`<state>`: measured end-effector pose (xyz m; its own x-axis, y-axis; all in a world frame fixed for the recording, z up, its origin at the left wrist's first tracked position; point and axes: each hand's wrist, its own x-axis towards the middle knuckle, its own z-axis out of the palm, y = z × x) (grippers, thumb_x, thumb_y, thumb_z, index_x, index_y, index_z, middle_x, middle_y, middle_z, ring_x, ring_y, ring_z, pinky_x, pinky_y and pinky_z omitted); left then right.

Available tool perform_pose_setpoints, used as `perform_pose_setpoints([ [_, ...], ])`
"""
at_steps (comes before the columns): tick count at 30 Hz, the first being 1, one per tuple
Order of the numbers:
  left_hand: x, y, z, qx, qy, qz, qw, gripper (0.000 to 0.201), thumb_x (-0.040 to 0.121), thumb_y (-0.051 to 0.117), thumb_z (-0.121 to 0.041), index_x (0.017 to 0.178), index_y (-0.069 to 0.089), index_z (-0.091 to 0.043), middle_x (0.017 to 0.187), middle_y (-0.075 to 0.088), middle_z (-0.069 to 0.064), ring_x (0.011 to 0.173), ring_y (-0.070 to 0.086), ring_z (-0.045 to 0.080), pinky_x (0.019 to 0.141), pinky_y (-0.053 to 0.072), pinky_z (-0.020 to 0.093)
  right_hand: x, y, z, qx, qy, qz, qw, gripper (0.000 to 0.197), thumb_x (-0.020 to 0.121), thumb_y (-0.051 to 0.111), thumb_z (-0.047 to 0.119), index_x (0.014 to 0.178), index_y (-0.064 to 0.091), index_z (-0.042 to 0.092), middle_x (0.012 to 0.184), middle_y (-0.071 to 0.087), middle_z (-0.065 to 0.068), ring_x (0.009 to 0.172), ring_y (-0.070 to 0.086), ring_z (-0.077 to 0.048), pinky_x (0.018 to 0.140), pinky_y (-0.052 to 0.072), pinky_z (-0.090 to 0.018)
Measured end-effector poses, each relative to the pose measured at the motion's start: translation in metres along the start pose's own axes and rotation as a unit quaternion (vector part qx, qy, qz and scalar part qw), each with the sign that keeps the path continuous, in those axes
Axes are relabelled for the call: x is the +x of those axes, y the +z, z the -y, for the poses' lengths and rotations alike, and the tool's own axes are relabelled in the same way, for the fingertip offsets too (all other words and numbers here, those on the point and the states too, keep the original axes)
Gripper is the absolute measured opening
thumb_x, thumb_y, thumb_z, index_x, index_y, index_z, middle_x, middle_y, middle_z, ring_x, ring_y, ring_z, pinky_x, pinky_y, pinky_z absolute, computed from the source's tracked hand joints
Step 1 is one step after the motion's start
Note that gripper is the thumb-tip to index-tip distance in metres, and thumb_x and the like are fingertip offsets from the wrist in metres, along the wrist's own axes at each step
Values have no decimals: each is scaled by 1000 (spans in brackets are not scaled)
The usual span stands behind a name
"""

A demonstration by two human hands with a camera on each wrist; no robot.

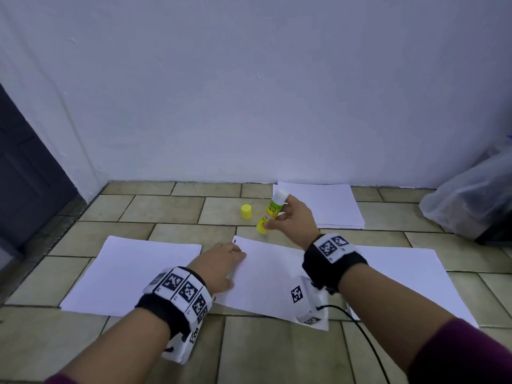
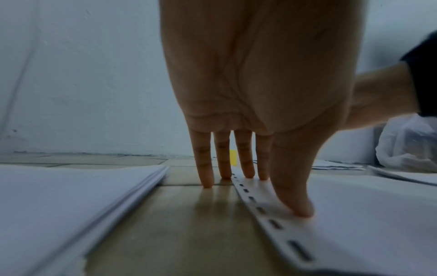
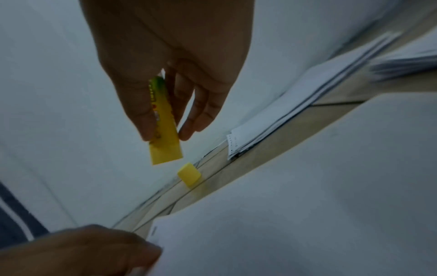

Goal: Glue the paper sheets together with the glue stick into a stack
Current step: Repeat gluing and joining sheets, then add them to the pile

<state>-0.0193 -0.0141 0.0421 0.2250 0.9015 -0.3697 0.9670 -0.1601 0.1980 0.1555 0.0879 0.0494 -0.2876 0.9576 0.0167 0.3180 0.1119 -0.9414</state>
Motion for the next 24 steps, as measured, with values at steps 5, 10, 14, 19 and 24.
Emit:
perform_pose_setpoints([
  [5,1,4,-1,-25,-27,-20,999,74,85,68,-35,148,31,-24,155,14,-2,141,22,17,110,32,30,25,17,-2,-141,-7,-26,990,37,75,73,10,109,59,10,99,64,-6,87,59,-22,83,50,-33],
  [10,3,3,-1,-19,-29,-15,999,74,86,67,-36,149,28,-24,155,21,-1,143,18,15,112,26,29,42,24,-7,-247,-2,-7,969,35,81,68,14,113,56,9,105,66,-12,96,59,-27,79,48,-31],
  [14,3,4,-2,-6,-28,-19,999,74,86,67,-36,148,29,-23,153,26,-1,140,22,16,110,28,30,47,30,-7,-273,3,-9,962,37,83,66,16,118,54,10,109,65,-13,101,59,-30,82,49,-34],
  [19,3,3,-5,10,-43,-30,999,65,86,67,-36,138,35,-16,140,40,1,128,34,17,95,35,28,53,35,-6,-283,12,-8,959,37,85,65,19,118,52,12,111,64,-12,99,60,-30,79,48,-33],
  [24,2,2,-5,9,-46,-28,999,67,86,66,-39,140,33,-17,141,38,0,130,34,16,97,36,30,52,27,-2,-287,49,41,956,60,78,76,20,128,44,11,120,58,-10,107,57,-26,83,46,-31],
])
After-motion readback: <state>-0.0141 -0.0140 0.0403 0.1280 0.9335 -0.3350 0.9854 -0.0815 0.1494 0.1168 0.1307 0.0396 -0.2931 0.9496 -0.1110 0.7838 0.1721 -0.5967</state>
